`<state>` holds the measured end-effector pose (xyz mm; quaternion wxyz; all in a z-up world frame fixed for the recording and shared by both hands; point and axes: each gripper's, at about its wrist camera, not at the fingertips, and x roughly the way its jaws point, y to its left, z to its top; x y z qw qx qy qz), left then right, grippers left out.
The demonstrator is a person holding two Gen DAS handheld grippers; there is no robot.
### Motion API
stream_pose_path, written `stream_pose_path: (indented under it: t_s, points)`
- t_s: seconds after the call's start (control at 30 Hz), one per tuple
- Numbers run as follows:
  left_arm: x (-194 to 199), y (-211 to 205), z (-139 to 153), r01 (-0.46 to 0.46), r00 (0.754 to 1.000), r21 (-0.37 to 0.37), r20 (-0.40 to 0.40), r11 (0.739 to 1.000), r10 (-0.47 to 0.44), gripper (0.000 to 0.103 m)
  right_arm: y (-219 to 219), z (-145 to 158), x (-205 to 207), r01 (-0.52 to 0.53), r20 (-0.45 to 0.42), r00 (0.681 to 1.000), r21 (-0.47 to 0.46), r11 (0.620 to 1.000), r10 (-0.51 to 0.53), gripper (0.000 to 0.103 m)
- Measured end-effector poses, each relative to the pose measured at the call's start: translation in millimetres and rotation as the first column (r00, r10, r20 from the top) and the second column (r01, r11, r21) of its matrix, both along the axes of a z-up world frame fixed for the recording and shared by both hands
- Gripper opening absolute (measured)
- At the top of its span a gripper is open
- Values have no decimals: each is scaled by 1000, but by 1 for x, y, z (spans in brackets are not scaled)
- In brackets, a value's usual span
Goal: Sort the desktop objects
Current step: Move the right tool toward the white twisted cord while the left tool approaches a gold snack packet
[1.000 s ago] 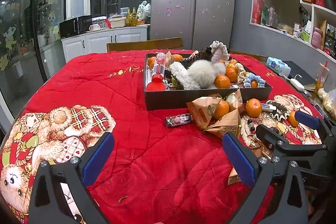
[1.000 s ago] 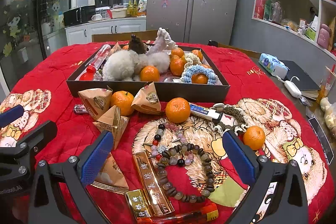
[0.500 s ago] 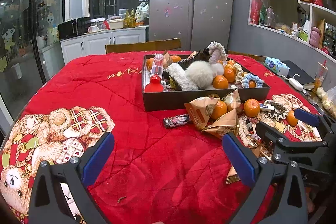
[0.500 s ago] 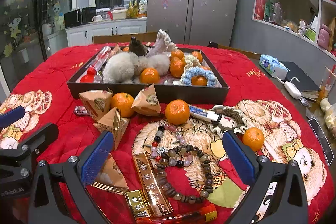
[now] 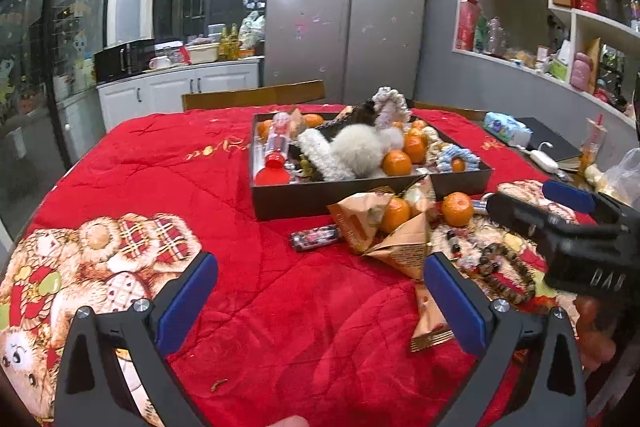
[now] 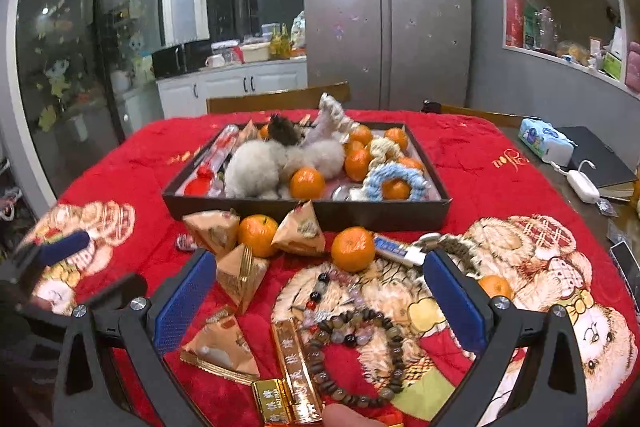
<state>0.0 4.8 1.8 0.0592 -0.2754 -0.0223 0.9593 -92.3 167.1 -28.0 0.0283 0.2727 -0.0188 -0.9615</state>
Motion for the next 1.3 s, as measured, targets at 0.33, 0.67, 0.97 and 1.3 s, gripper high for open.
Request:
stream_pose_path:
  t_s: [0.33, 0.67, 0.97, 1.3]
  points:
    - [0, -6, 20, -19, 999, 24, -49, 1000, 20, 103, 50, 19, 25, 80, -68, 994, -68, 994, -84, 103]
    - [9, 6, 27, 47, 998, -18, -49, 999, -48, 103, 99, 8, 54, 121, -16, 992, -89, 989, -123, 103]
    - [14, 18, 23, 90, 995, -38, -38, 995, -91, 103, 119, -20, 52, 50, 143, 990, -269, 962, -11, 87]
    - [-5, 23, 19, 102, 995, -63, -7, 993, -103, 103, 129, -23, 33, 81, 164, 986, -244, 966, -41, 74]
